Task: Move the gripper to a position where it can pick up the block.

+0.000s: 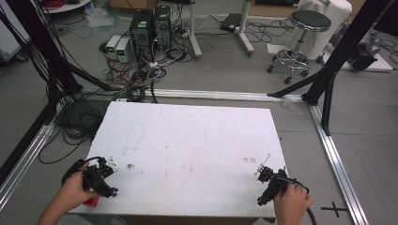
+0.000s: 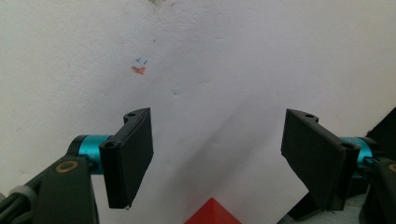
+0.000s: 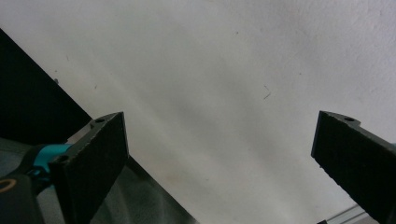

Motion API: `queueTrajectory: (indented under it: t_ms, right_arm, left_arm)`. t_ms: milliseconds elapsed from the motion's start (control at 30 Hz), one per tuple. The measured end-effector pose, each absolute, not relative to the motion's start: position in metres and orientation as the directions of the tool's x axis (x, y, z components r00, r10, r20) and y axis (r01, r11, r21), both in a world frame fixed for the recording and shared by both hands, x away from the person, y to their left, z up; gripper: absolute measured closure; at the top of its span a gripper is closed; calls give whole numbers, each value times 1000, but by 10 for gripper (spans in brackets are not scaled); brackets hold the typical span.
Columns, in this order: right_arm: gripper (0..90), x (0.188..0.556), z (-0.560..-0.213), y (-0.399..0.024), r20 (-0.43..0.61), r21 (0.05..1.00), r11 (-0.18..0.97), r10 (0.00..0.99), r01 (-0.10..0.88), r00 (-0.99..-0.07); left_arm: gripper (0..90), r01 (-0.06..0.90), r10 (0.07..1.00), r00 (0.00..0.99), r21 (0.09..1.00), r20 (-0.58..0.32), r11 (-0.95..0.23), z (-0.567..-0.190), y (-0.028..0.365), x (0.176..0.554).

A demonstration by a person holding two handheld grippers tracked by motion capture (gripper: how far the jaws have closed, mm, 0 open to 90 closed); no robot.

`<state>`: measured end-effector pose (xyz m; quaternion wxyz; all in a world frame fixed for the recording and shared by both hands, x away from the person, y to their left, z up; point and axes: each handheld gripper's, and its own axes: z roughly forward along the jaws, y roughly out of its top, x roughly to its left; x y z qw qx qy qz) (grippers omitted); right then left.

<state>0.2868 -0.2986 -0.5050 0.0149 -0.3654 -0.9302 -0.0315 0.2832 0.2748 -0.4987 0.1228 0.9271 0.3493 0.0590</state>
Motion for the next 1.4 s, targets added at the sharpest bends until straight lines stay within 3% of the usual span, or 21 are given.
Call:
queueTrajectory:
  t_ms: [733, 1133, 1400]
  right_arm:
    - [32, 284, -506, -300, 62, 52, 740, 668, 670, -742]
    - [32, 283, -505, -299, 66, 53, 739, 669, 672, -740]
    - [32, 284, -506, -298, 67, 51, 742, 665, 668, -744]
  left_arm:
    - [253, 607, 634, 773, 275, 11, -745, -499, 274, 281]
    - [250, 546, 571, 821, 268, 19, -794, -494, 284, 289]
    - [250, 450, 469, 882, 222, 38, -865, -484, 285, 292]
